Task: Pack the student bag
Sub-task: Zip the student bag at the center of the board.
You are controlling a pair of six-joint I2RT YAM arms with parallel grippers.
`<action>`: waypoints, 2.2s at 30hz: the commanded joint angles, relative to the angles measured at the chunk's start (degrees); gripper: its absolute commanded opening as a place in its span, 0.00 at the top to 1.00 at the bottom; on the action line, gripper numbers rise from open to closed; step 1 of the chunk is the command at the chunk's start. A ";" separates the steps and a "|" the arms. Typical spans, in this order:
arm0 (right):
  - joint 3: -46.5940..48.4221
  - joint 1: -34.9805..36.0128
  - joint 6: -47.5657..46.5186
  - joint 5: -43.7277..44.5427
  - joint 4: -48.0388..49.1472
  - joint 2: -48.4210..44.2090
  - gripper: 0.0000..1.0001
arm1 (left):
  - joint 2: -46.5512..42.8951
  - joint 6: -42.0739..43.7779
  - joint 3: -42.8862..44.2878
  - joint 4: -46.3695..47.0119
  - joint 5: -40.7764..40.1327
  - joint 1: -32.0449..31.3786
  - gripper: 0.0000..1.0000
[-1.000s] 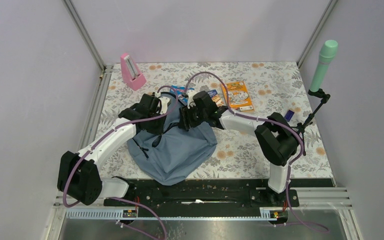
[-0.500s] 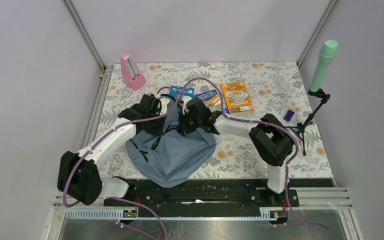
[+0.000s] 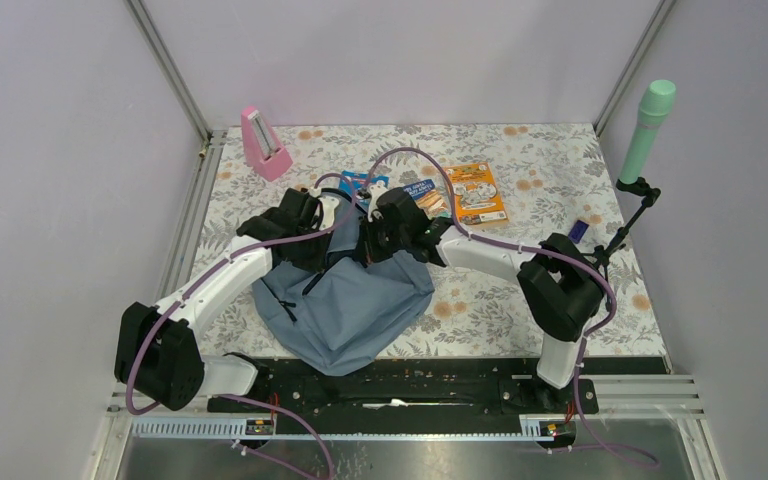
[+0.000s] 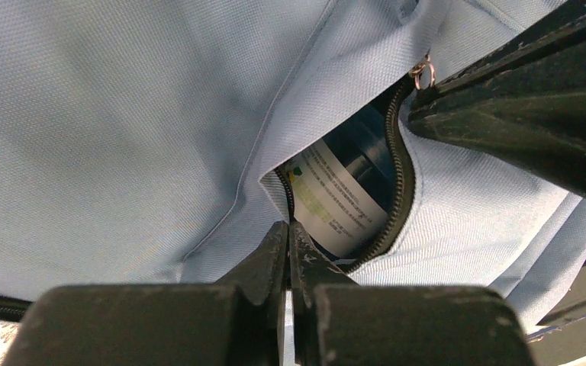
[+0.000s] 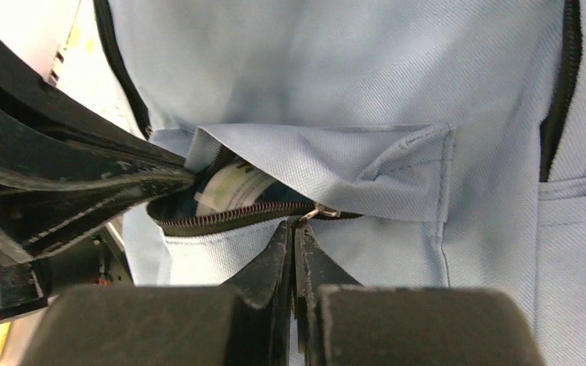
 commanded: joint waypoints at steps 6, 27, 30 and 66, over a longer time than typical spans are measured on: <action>5.22 1.38 4.01 -6.84 -1.82 -3.96 1.00 | -2.13 -0.14 1.21 2.91 1.94 -0.05 1.00; 15.42 1.78 0.80 -3.64 -17.45 -7.93 1.00 | -13.53 -3.09 2.82 8.63 3.52 0.02 0.44; 13.32 1.87 -0.23 -2.43 -15.71 -9.26 1.00 | -14.33 -5.15 3.71 9.25 1.37 0.10 0.37; 0.69 2.25 3.06 3.58 0.00 -12.89 1.00 | 12.59 -17.89 5.27 20.33 33.47 4.51 0.79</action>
